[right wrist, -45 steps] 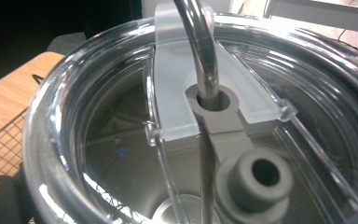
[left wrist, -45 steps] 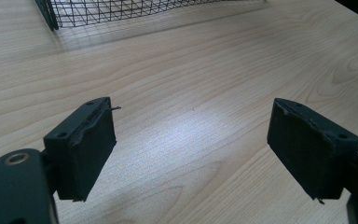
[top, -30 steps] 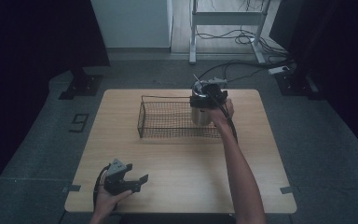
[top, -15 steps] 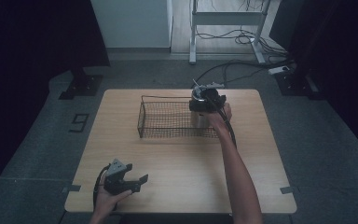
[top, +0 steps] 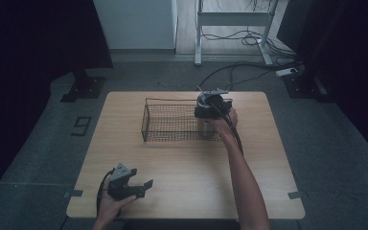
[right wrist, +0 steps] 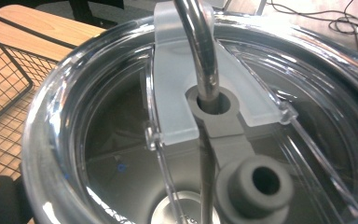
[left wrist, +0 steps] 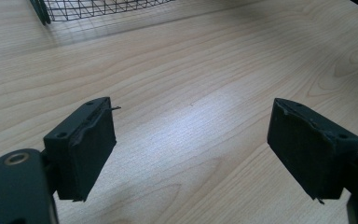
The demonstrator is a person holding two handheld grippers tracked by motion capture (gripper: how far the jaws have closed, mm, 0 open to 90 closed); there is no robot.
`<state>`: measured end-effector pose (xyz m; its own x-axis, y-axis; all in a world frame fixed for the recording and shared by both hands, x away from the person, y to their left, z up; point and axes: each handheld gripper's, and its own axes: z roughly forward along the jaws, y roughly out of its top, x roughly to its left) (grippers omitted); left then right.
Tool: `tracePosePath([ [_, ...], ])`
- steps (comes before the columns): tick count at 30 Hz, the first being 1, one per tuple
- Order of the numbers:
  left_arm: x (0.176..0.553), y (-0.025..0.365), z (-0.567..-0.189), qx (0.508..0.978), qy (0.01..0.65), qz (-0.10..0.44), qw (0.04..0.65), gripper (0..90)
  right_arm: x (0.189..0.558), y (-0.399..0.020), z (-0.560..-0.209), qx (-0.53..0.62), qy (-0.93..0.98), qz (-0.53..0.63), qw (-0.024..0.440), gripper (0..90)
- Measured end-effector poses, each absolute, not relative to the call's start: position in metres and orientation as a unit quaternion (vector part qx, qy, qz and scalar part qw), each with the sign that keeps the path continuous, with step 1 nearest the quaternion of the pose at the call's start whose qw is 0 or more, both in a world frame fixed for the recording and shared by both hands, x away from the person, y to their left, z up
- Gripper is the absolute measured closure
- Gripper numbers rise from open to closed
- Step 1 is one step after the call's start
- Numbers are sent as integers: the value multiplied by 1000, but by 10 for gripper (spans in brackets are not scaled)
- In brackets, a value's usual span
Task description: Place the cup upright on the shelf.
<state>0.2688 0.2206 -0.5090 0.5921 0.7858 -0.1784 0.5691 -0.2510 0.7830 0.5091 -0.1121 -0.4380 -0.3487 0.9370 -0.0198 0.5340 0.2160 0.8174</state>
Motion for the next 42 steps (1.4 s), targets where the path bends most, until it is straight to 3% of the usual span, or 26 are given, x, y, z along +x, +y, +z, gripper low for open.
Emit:
tracePosePath([
  [25, 268, 219, -509, 783, 432, 125, 429, 154, 499, -115, -455, 494, 746, 351, 277, 0],
  [42, 268, 218, -509, 783, 432, 126, 430, 154, 485, -124, -424, 479, 712, 410, 309, 0],
])
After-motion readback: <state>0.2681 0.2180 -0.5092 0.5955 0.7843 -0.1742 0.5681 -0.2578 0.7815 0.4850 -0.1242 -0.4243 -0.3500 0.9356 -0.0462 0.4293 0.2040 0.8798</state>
